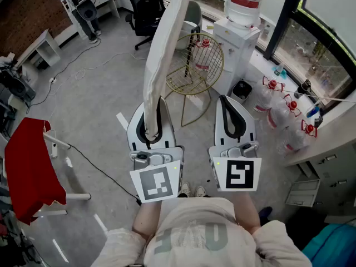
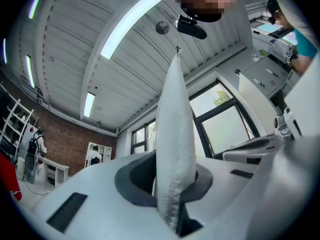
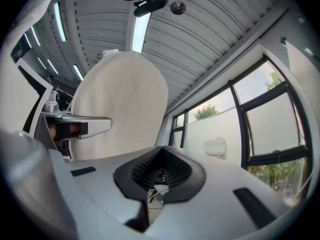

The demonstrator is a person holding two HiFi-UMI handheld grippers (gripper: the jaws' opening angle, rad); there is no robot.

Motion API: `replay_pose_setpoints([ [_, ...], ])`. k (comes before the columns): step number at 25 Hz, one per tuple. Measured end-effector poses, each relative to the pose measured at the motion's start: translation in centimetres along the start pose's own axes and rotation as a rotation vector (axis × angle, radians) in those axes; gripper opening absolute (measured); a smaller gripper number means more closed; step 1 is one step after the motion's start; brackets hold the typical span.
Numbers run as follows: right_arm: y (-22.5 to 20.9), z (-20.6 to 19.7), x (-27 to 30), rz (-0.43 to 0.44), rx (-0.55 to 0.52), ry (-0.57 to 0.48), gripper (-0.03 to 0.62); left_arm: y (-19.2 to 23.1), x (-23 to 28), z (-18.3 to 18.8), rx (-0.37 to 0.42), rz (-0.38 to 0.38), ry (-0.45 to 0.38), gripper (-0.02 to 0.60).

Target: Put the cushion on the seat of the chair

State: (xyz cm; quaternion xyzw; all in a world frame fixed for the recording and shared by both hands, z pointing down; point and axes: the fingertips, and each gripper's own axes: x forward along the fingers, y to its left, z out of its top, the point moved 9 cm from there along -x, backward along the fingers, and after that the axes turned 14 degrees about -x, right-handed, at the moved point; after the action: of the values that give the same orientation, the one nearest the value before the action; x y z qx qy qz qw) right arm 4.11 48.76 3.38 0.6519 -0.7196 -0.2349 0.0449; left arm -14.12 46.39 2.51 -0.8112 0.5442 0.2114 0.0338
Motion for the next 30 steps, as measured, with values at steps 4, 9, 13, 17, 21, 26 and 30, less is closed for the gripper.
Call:
replay_pose_setpoints([
  [4, 0.6, 0.3, 0.3, 0.002, -0.01, -0.013, 0.017, 0.7, -0.1, 0.2, 0.0, 0.001, -0.002, 0.051],
  [9, 1.0, 0.0, 0.6, 0.013, -0.011, 0.002, 0.017, 1.2, 0.1, 0.1, -0.003, 0.004, -0.008, 0.051],
  [13, 1.2, -0.1, 0.7, 0.001, -0.018, -0.013, 0.017, 1.9, 0.1, -0.1, 0.006, -0.002, -0.002, 0.051],
  [17, 1.4, -0.1, 0.9, 0.0, -0.031, -0.049, 0.017, 2.5, 0.3, 0.0, -0.019, -0.003, 0.003, 0.051],
  [21, 2.5, -0.3, 1.4, -0.002, -0.059, -0.029, 0.017, 3.6, 0.4, -0.2, -0.029, -0.006, 0.006, 0.051],
  [26, 3.7, -0.6, 2.0, -0.013, -0.047, -0.017, 0.018, 5.2, 0.4, -0.3, -0.037, -0.021, -0.001, 0.051],
  [30, 4.4, -0.8, 2.4, -0.017, -0.045, 0.014, 0.017, 6.4, 0.7, -0.7, -0.031, -0.021, -0.001, 0.051],
])
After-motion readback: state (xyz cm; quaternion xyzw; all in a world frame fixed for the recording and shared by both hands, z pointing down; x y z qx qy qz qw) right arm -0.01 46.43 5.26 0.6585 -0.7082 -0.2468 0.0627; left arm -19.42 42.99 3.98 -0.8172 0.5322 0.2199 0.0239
